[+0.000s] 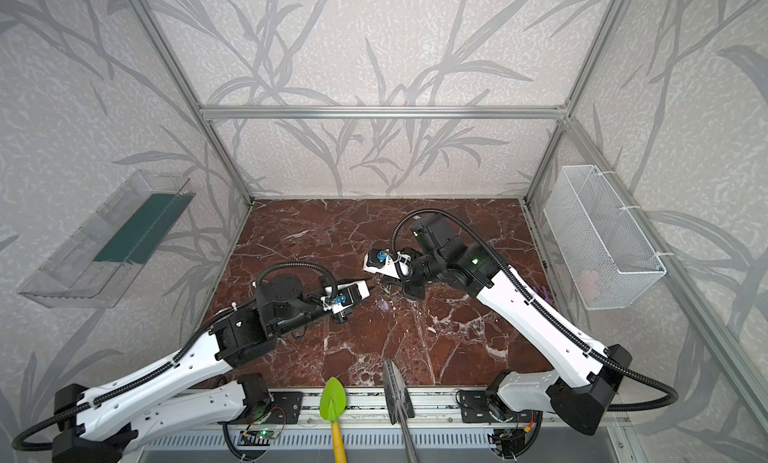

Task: Put the keys on the keyring

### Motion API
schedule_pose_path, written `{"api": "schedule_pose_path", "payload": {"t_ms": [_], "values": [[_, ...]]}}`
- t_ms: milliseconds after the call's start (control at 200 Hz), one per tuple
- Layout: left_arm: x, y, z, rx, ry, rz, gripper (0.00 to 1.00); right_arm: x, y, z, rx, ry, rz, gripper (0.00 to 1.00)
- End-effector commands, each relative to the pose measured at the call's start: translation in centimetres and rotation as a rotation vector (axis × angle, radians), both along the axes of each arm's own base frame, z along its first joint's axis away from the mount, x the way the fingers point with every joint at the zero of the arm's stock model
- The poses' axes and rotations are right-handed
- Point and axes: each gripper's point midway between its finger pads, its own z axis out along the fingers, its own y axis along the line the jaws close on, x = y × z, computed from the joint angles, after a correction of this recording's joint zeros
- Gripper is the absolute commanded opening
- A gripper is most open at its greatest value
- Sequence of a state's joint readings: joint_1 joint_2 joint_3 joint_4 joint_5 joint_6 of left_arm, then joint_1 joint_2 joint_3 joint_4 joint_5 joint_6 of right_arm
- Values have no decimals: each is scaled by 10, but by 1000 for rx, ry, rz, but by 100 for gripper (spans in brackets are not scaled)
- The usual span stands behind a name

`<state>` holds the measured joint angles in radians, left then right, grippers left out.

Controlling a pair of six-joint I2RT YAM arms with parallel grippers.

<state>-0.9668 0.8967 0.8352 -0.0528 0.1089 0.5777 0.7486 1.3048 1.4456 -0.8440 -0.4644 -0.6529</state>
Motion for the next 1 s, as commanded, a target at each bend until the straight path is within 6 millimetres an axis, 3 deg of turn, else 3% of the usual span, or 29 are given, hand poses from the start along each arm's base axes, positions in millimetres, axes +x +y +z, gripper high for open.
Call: {"api": "schedule_pose_path", "payload": {"t_ms": [0,490,800,995], "values": [[-1,-4,9,10,-29,-13,21,-8,4,15,33,-17,43,0],[5,-9,1,52,-16,8,15,-15,8,16,44,-19,72,0],[8,-6,-1,64,-16,32,0,-16,7,17,47,-25,73,0],[13,-6,-5,38,-12,62,0,-9,7,26,95,-51,11,0]]}}
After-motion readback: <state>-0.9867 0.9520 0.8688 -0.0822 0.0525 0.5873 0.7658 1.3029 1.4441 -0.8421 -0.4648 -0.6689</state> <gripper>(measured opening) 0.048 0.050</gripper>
